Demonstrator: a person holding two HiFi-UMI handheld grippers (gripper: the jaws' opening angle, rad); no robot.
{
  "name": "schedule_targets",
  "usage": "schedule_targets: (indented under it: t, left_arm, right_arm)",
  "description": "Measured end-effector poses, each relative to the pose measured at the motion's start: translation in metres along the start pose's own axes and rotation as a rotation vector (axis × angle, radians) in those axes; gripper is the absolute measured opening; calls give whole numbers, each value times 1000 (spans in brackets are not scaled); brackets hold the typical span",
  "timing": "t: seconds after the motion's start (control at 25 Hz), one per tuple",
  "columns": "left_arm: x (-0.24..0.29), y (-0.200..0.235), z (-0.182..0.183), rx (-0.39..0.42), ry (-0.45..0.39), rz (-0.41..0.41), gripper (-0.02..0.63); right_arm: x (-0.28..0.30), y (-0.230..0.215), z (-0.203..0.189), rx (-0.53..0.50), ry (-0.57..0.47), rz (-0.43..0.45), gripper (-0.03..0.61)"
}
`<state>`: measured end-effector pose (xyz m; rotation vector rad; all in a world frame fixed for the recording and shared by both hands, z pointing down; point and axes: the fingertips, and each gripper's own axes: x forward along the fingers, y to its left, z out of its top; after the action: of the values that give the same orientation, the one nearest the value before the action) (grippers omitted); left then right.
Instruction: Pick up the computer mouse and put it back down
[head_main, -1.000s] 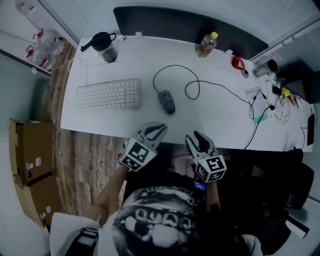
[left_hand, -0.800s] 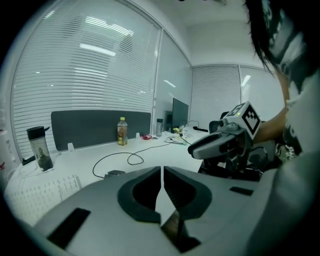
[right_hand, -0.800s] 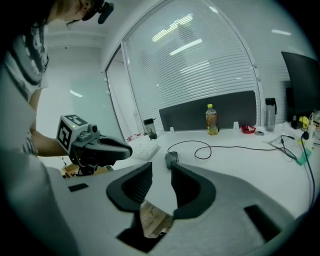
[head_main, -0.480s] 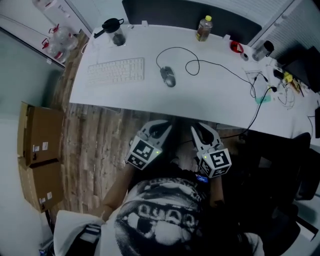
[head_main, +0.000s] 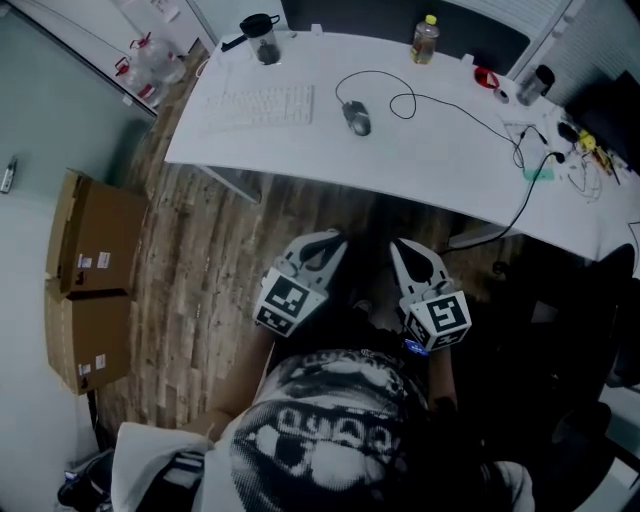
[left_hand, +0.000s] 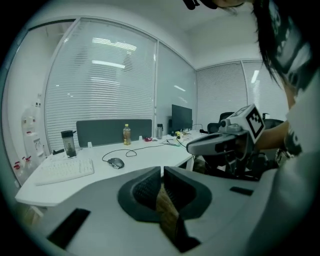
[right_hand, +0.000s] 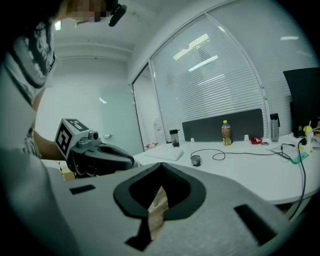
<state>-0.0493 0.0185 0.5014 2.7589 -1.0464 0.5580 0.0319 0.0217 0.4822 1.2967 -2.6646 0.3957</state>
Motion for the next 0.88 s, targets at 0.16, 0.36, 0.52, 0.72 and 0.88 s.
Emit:
schedule_targets:
  t: [0.16, 0.36, 0.52, 0.72, 0.88]
  left_arm:
    - [-24, -23, -8, -13, -6, 12, 17]
    - [-43, -51, -15, -10, -13, 6, 17]
    - [-52, -66, -14, 3, -29, 0, 17]
    - [-60, -77, -12, 11, -46, 2, 17]
    - [-64, -85, -11, 16, -56, -4, 17]
  right_arm:
    - [-14, 25, 0, -37, -8, 39, -8]
    - [-30, 44, -1, -77, -18, 71, -8]
    - [-40, 54, -4, -100, -17, 83, -8]
    - [-49, 63, -7, -114, -16, 88, -8]
    - [-56, 63, -12, -121, -7, 75, -8]
